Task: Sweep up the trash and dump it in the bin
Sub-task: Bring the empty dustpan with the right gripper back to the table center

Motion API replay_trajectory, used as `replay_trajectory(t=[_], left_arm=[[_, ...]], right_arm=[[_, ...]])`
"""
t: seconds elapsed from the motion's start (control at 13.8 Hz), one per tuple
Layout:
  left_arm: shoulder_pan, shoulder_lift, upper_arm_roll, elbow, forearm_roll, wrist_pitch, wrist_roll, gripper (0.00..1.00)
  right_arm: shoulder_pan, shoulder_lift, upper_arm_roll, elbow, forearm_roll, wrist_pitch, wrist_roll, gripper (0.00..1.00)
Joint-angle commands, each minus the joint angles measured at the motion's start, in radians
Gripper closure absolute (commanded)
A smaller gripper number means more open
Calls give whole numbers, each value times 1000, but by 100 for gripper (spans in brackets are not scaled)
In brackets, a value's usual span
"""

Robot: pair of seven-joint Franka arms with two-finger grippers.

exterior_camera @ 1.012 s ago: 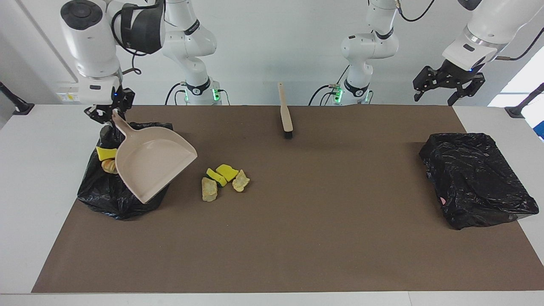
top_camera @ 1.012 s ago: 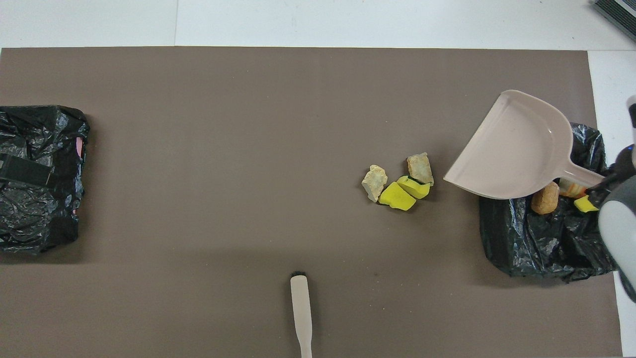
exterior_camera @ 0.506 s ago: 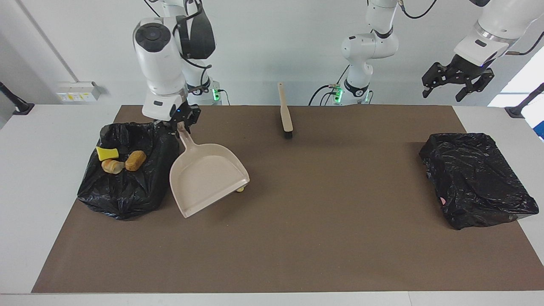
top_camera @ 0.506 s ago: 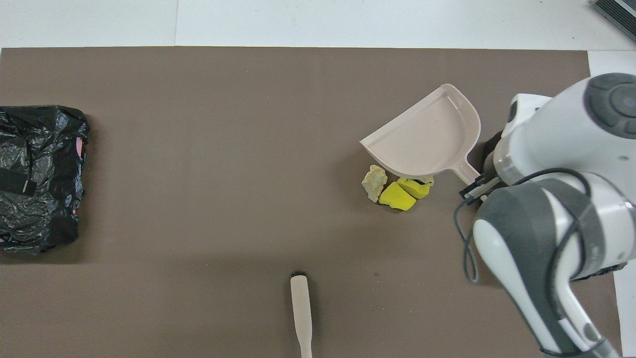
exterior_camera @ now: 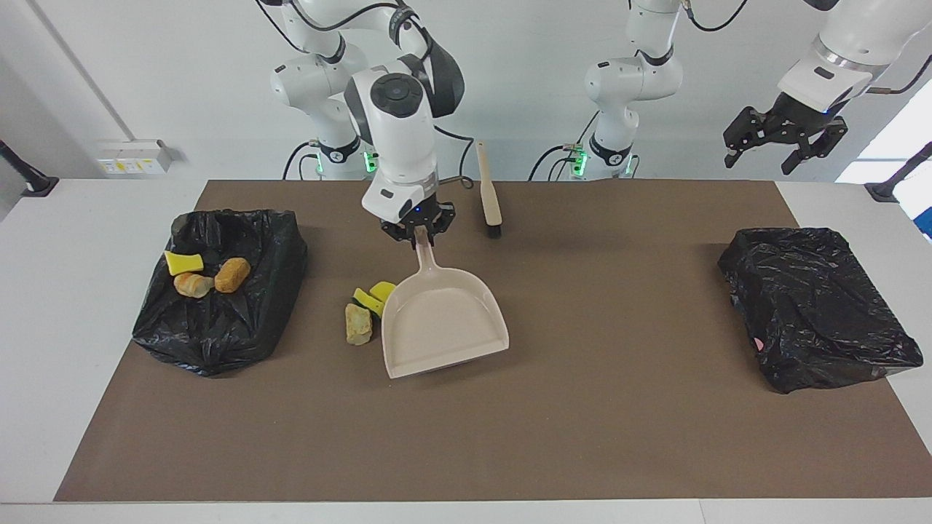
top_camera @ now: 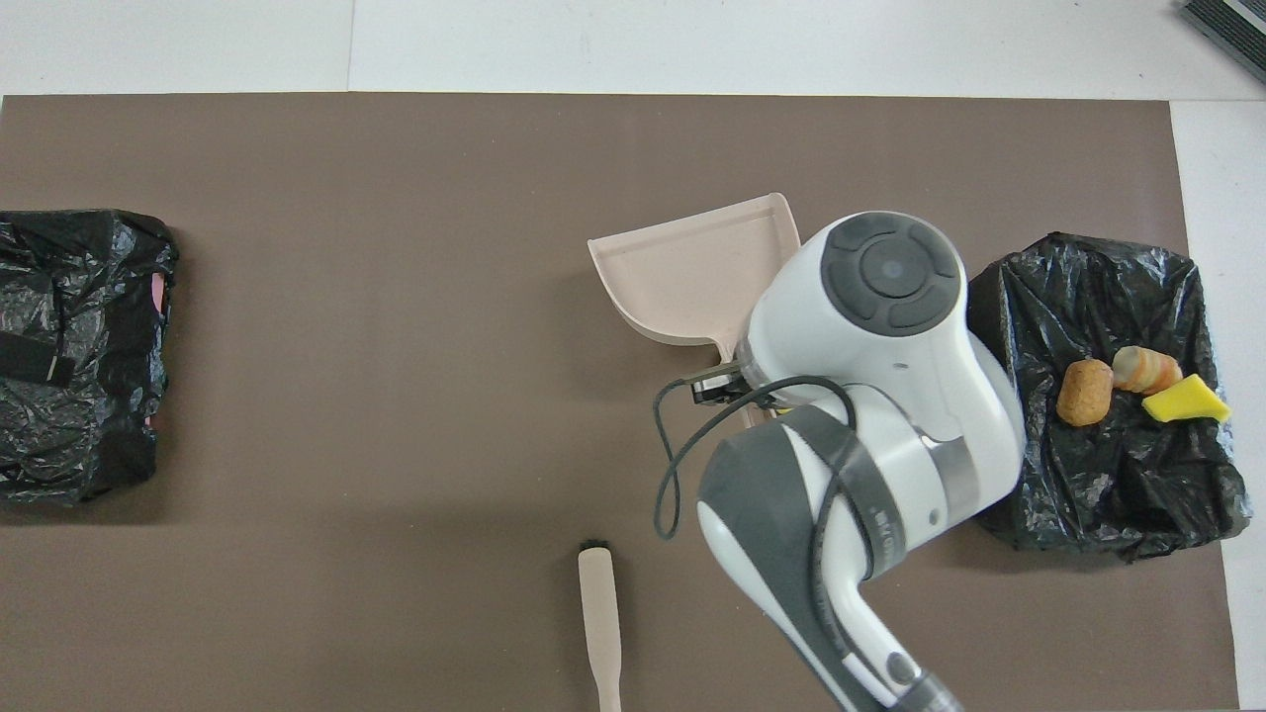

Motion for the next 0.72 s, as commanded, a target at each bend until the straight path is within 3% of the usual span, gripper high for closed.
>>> replay_trajectory(t=[0.0, 0.43, 0.58, 0.65], left_arm=[[0, -29, -2, -37, 7, 27, 7, 0], [-3, -28, -4, -34, 7, 27, -4, 0], [-3, -28, -4, -34, 7, 27, -4, 0], [-3, -28, -4, -34, 7, 27, -4, 0]], right_arm=[[57, 107, -8, 92, 29, 50, 156, 100], [151, 282, -8, 129, 24, 246, 316, 100], [151, 285, -8, 133, 26, 238, 316, 100], [151, 283, -8, 133, 18, 240, 311, 44]])
